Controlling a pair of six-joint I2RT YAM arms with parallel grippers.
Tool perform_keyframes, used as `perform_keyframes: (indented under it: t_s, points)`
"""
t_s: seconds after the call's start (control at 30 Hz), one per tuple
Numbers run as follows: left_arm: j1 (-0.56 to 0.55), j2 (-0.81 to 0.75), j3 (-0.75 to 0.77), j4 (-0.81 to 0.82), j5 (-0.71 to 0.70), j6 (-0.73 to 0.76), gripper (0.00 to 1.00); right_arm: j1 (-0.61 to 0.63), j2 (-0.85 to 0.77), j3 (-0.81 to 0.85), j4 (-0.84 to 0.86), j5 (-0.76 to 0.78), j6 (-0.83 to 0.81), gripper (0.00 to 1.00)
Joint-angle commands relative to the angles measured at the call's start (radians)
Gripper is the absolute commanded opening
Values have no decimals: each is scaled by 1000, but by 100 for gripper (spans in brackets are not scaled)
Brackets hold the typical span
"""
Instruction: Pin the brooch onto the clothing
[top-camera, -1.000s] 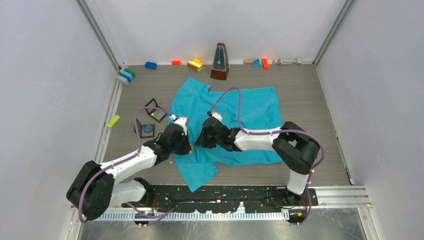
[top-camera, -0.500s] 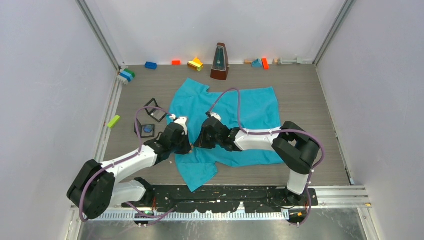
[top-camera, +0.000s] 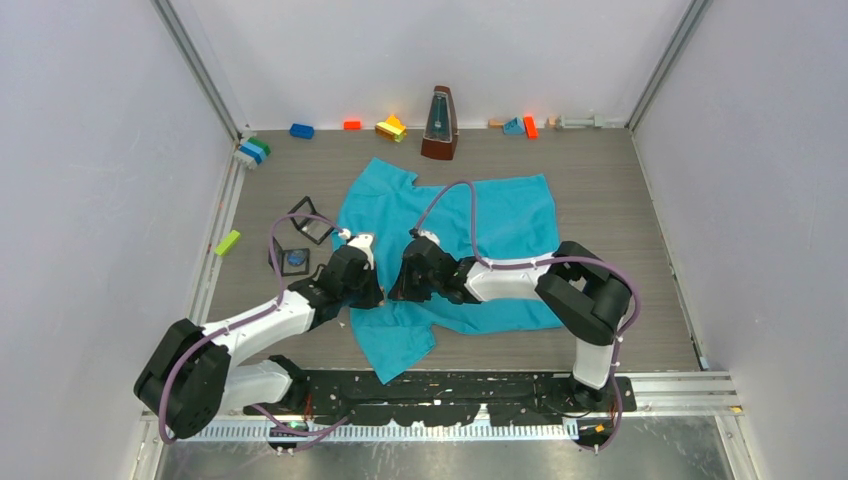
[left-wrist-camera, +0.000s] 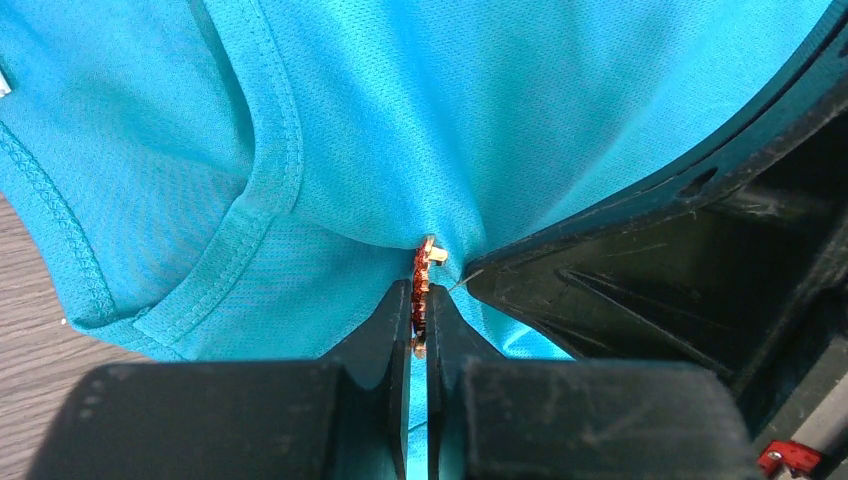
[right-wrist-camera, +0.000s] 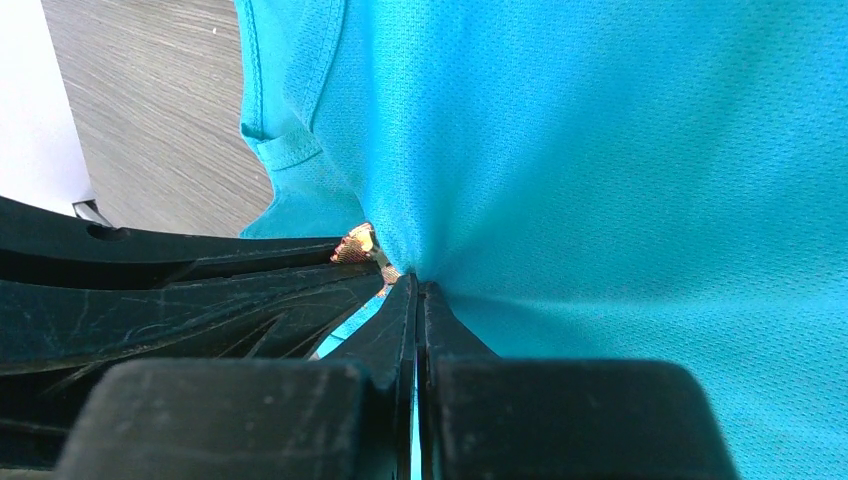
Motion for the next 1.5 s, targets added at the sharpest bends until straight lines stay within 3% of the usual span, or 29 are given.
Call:
perform_keyframes:
  t_s: [0.0, 0.43, 1.47]
  points:
    - [-4, -6, 21, 33, -15, -14, 0, 9, -13, 17, 41, 10, -14, 1]
    - [-4, -14, 12, 28, -13, -15, 0, 9, -112, -7, 41, 132, -22, 1]
    - [-3, -23, 15, 28, -23, -20, 0, 33, 7, 59, -5, -14, -73, 1]
